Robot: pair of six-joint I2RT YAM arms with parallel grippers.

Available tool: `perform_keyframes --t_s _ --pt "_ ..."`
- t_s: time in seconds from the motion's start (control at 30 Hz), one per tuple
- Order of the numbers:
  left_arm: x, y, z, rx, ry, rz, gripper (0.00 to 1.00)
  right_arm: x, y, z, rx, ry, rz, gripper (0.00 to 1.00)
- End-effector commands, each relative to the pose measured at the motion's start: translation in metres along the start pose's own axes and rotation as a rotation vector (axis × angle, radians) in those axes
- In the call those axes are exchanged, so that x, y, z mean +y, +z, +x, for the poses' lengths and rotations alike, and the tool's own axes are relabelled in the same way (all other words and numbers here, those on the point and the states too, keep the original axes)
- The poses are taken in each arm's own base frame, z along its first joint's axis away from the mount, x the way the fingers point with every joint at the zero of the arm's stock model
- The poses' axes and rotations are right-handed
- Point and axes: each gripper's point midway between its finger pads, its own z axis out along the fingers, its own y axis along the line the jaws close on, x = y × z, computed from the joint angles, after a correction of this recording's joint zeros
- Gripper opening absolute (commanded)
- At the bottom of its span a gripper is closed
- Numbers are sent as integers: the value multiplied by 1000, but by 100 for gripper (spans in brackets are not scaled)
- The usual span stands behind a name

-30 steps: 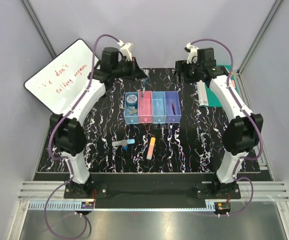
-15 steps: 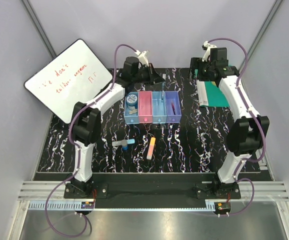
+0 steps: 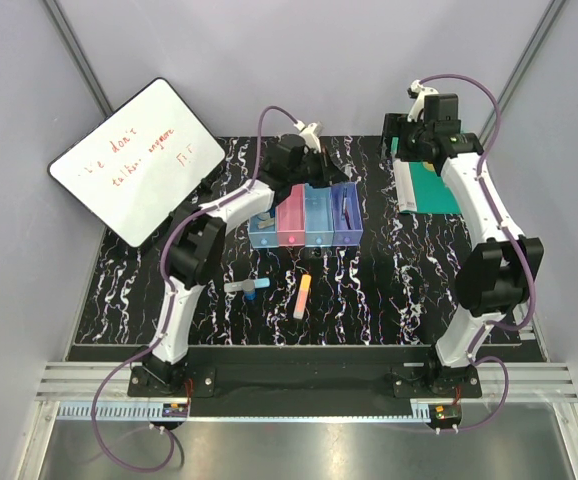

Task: Sort the stationery into containers
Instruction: Place the pen in the storage box.

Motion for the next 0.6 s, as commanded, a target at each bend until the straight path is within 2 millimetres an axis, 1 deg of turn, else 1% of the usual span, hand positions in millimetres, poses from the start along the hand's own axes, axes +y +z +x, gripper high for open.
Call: perform_keyframes --t_s 0.0,0.13,0.2,0.23,0.3,0.4,0.43,0.47,0.53,0.57 --pt "-4 6 -7 -61 58 1 0 -1 -22 -24 -90 -12 8 88" --pt "2 11 6 -43 49 -18 0 0 -25 -26 -96 -3 0 88" --pt "10 13 15 -29 38 -42 0 0 -28 -28 -102 -2 0 88" --pt "12 14 17 -24 34 -47 4 1 -29 -29 -104 -1 -5 88" --pt "21 14 26 -5 17 -71 7 -1 -30 -28 -103 3 -4 88" --pt "25 14 33 8 22 -83 13 0 -32 -27 -101 6 -8 88" --pt "25 14 34 9 22 -84 15 0 -31 -25 -98 9 -8 88" --pt "26 15 34 10 25 -84 25 1 -32 -26 -101 7 -10 88" --pt "27 15 36 13 25 -87 37 1 -32 -24 -98 8 -12 88" --pt "30 16 36 9 23 -95 40 1 -32 -24 -98 8 -13 88"
